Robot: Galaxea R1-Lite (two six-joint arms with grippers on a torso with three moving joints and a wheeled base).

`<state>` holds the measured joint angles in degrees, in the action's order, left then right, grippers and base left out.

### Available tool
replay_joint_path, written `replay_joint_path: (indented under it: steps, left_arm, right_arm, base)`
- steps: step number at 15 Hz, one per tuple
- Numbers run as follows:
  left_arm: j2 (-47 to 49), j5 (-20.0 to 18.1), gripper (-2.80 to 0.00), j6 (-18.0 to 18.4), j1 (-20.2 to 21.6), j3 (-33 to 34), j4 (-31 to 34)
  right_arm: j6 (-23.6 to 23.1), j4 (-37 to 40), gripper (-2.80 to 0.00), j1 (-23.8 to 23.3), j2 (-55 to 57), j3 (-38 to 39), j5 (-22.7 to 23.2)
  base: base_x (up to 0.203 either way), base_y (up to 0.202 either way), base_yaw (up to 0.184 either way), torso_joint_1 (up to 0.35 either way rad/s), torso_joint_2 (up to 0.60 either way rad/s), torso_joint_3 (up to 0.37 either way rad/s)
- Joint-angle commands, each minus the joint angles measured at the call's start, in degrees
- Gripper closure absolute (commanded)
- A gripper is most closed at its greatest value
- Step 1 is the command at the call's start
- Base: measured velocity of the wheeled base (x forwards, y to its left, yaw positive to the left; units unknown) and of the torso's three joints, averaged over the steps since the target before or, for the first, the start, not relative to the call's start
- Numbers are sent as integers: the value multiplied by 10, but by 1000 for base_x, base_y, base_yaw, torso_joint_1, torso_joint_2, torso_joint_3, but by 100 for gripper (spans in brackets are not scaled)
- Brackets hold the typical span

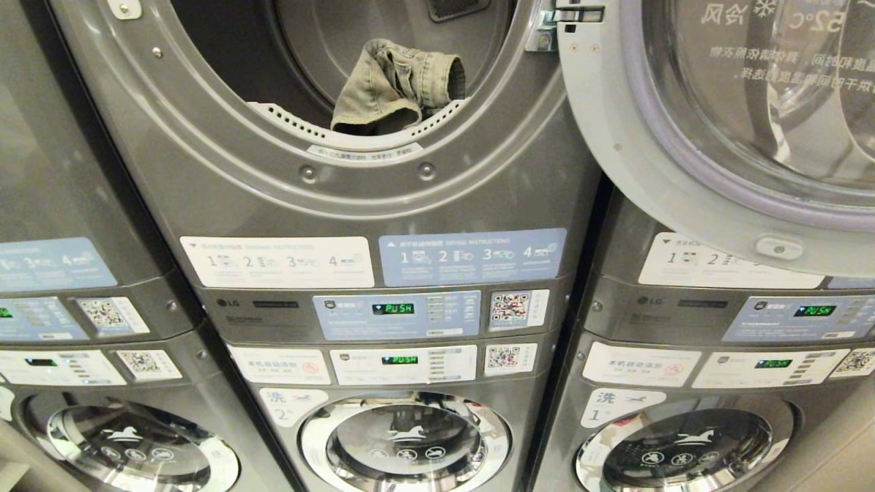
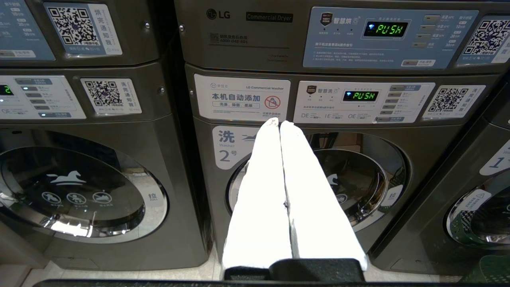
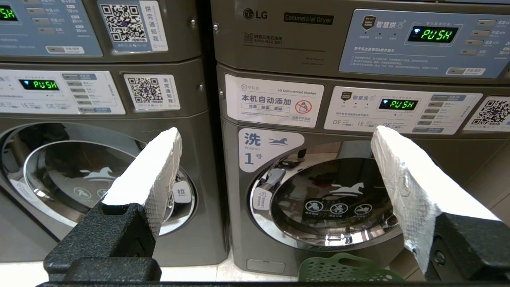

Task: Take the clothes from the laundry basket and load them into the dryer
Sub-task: Close the dryer

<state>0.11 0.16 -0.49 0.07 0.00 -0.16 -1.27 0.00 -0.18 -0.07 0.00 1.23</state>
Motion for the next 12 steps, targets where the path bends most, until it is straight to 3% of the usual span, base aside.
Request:
replay_joint_path:
  steps: [1,7,12]
  left_arm:
    - [0,0,0,0,0,1,0]
    - [0,0,0,0,0,1,0]
    - [0,0,0,0,0,1,-1]
  right_arm:
    - [-1,0,-280,0,1,0,1]
    - [-1,0,-280,0,1,0,1]
    - [-10,-1,-280,0,1,0,3]
  base:
    - [0,0,0,0,0,0]
    - [0,0,0,1,1,12]
    - [0,0,0,-1,1,174]
